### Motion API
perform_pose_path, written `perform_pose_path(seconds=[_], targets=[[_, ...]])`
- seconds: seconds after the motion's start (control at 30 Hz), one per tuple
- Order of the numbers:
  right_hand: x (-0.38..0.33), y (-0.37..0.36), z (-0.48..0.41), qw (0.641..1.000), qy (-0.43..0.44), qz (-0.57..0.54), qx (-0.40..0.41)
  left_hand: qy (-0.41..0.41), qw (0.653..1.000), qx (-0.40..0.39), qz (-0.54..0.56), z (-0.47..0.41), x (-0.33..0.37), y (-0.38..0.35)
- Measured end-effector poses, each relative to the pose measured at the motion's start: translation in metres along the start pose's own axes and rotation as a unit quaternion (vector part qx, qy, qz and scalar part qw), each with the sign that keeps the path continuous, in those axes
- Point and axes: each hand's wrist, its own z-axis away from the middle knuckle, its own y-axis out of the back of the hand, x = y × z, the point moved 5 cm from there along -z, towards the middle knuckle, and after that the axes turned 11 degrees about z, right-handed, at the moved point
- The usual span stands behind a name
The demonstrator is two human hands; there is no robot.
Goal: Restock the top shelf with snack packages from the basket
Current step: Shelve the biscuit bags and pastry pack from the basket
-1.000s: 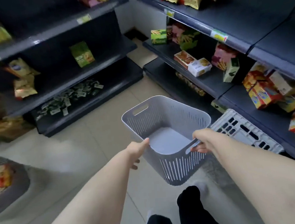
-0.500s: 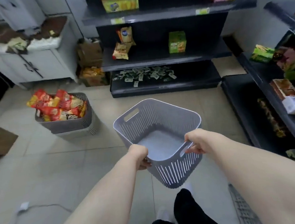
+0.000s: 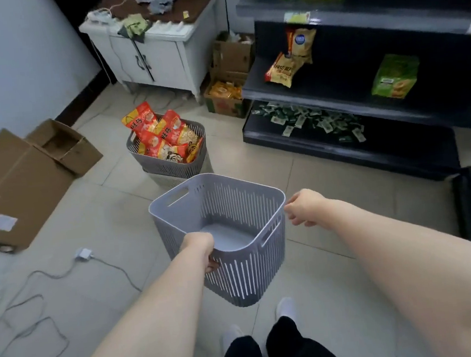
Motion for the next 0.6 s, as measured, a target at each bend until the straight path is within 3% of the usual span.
perform_pose_path(seconds=[0.2, 0.6], targets=[[-0.062, -0.009, -0.026, 0.991, 0.036, 0.126, -0.01, 0.059, 0.983, 0.034, 0.172, -0.04, 0.008, 0.038], [-0.233, -0.048, -0.124, 0.993, 0.031, 0.114, -0.004, 0.076, 0.978, 0.012, 0.193, -0.164, 0.087, 0.119]])
